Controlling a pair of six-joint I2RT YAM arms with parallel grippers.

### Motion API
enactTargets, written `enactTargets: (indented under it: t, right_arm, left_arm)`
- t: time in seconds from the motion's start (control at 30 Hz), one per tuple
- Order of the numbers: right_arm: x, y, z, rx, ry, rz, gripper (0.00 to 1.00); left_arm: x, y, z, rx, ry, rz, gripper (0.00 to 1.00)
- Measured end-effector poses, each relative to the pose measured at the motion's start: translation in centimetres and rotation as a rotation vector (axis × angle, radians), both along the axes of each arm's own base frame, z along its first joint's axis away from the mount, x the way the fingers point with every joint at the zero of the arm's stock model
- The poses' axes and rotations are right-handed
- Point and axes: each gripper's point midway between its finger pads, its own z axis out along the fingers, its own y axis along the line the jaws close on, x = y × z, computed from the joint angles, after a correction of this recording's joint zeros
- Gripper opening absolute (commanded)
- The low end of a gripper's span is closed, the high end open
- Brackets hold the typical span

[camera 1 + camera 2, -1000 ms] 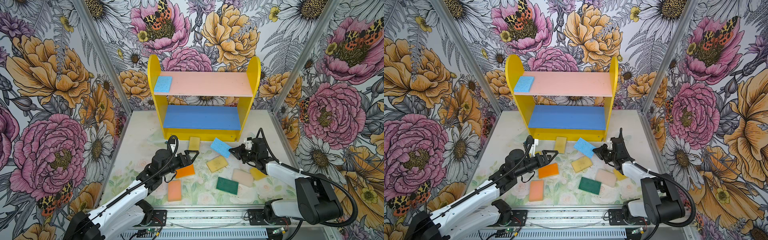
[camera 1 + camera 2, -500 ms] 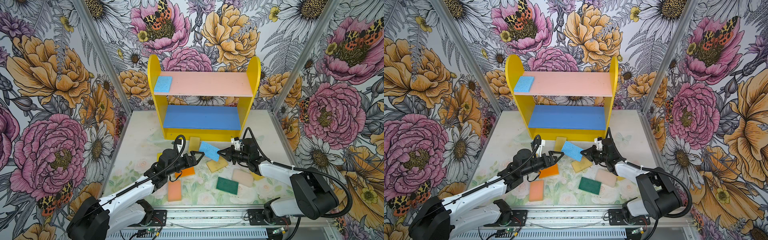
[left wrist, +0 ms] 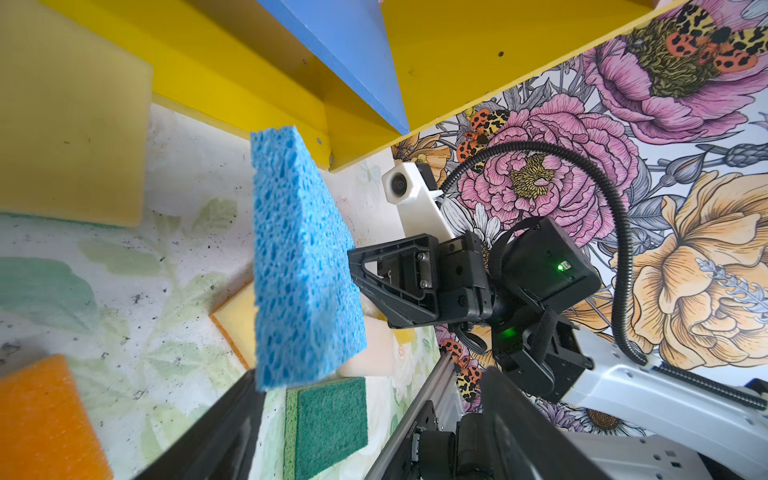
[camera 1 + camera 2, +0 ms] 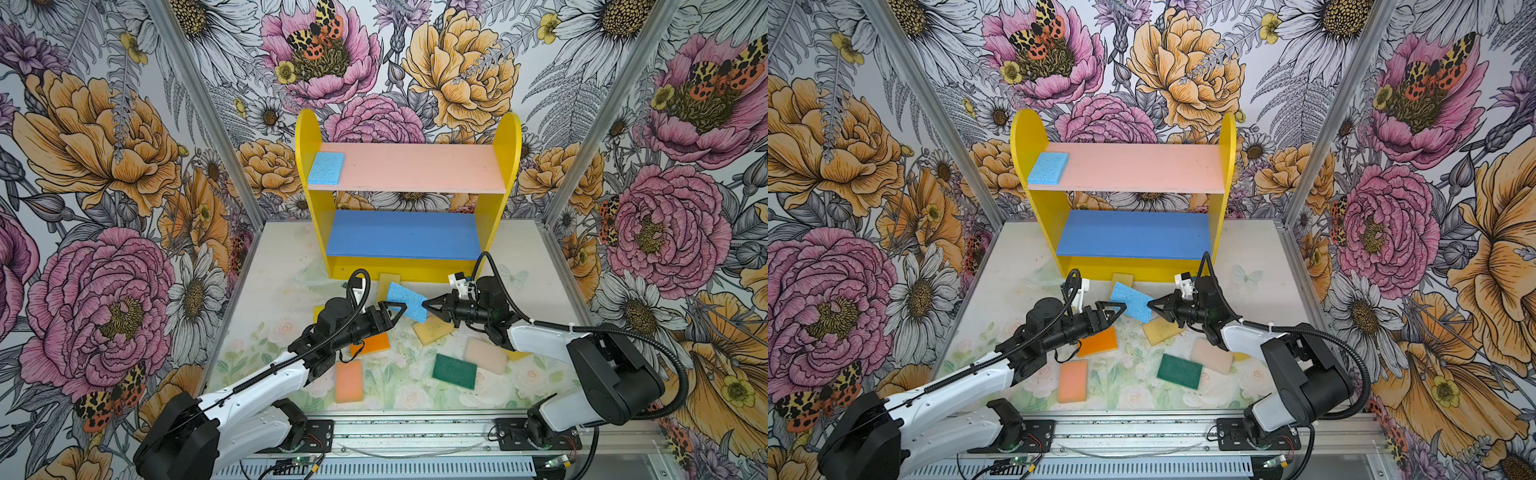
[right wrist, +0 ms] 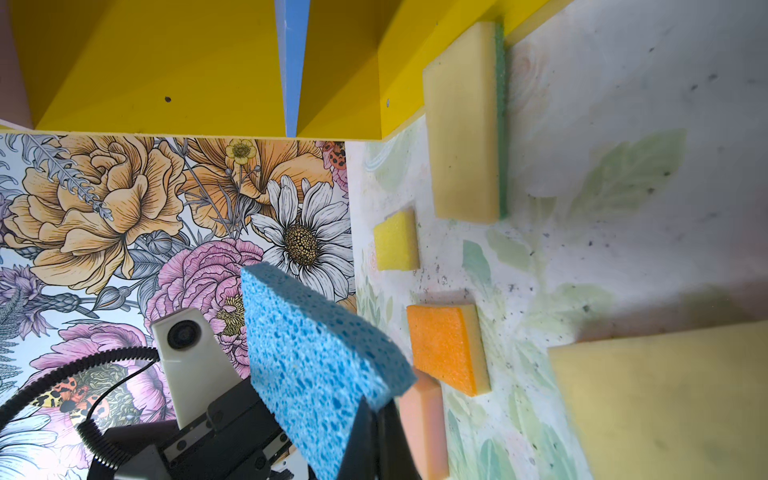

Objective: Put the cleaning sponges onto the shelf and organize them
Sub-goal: 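Lift the blue sponge upright with the right gripper while the left gripper hovers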

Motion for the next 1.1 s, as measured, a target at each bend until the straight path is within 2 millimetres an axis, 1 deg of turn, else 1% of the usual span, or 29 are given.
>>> enactTargets:
  t: [0.1,0.27,0.43,0.8,0.93,1.07,1.1]
  right_arm:
    - [-0.3,0.6,0.2,0.014,-0.004,0.022,0.00]
    - [-0.8,1.2,0.6,0.034,-0.016,0.053,0.00]
    - [-1.0,1.5,0.9,0.044,-0.019,0.068,0.00]
    - [-1.3,2.0,1.2,0.053,-0.023,0.094,0.00]
    - [-1.4,2.1,1.2,0.053,-0.024,0.099,0.00]
    - [-1.4,2.1,1.3,0.054,-0.027,0.100,0.00]
    - [-1.4,2.2,1.4,0.055,-0.028,0.101,0.02]
  left_arm:
    - [0.1,0.1,0.0,0.001,-0.001,0.008,0.75]
    - [0.2,0.3,0.3,-0.006,-0.003,0.019,0.64]
    - [0.2,0.5,0.4,-0.011,0.004,0.032,0.57]
    - [0.2,0.7,-0.1,-0.002,0.026,0.039,0.26]
    - [0.3,0.8,-0.3,0.003,0.032,0.043,0.12]
    - [0.4,1.0,-0.4,0.009,0.033,0.047,0.09]
    - [0.4,1.1,-0.4,0.010,0.035,0.050,0.08]
